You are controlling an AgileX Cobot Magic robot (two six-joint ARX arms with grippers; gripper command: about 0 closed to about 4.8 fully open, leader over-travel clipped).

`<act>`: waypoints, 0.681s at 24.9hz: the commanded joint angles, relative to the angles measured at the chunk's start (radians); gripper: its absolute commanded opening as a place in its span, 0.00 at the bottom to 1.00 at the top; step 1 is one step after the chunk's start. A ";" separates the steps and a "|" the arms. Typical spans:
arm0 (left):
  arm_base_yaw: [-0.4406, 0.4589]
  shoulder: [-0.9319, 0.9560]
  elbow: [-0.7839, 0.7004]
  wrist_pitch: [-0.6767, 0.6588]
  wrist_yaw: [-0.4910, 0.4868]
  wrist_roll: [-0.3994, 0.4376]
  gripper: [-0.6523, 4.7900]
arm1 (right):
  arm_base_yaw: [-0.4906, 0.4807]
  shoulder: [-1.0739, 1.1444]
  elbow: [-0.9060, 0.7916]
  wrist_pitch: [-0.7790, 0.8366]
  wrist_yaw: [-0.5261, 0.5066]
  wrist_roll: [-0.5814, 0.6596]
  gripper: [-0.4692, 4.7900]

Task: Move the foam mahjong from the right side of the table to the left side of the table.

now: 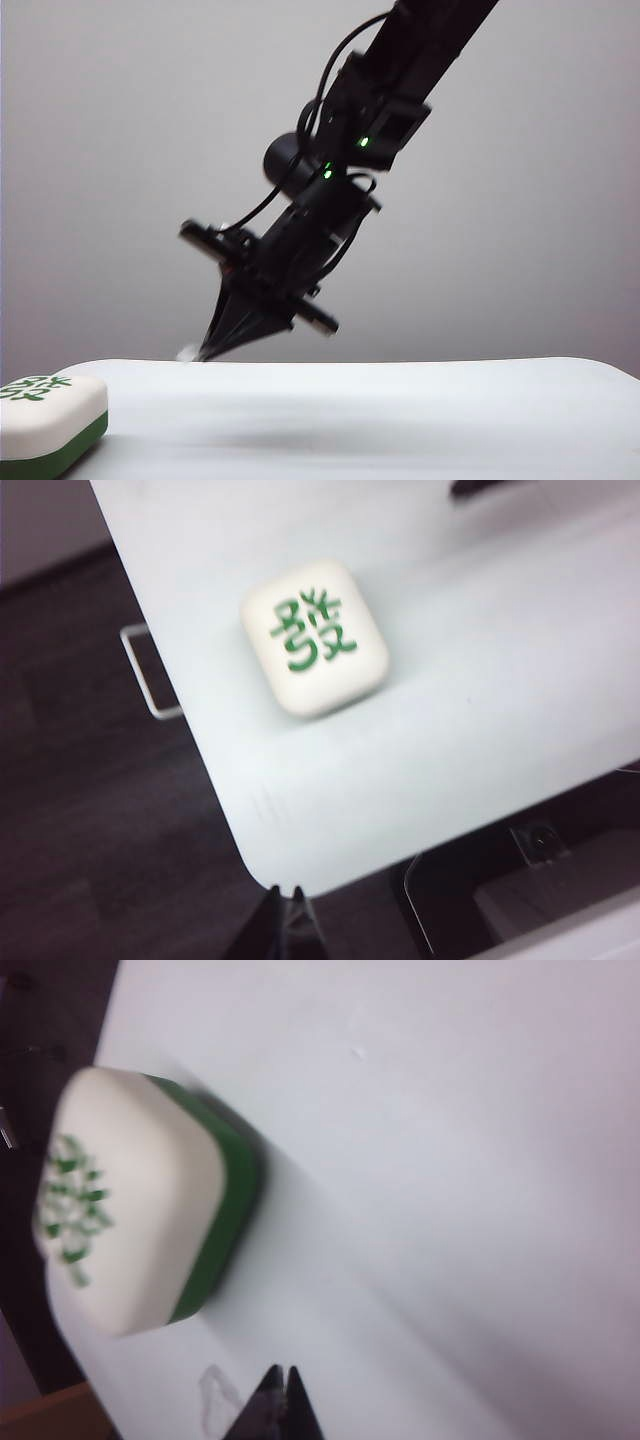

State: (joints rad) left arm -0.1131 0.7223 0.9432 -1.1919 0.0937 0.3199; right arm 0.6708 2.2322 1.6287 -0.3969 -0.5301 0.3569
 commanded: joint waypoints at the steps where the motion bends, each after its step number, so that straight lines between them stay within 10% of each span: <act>1: 0.000 -0.012 0.004 0.003 -0.013 -0.022 0.11 | -0.014 -0.080 0.003 -0.062 0.000 -0.097 0.08; 7: 0.002 -0.096 0.004 0.055 -0.036 -0.030 0.11 | -0.056 -0.322 0.001 -0.266 0.121 -0.292 0.08; 17: 0.002 -0.326 -0.003 0.153 -0.092 -0.052 0.11 | -0.111 -0.649 -0.130 -0.209 0.245 -0.275 0.08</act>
State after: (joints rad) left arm -0.1123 0.4107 0.9421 -1.0653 0.0288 0.2722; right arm 0.5617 1.6199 1.5173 -0.6216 -0.3305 0.0772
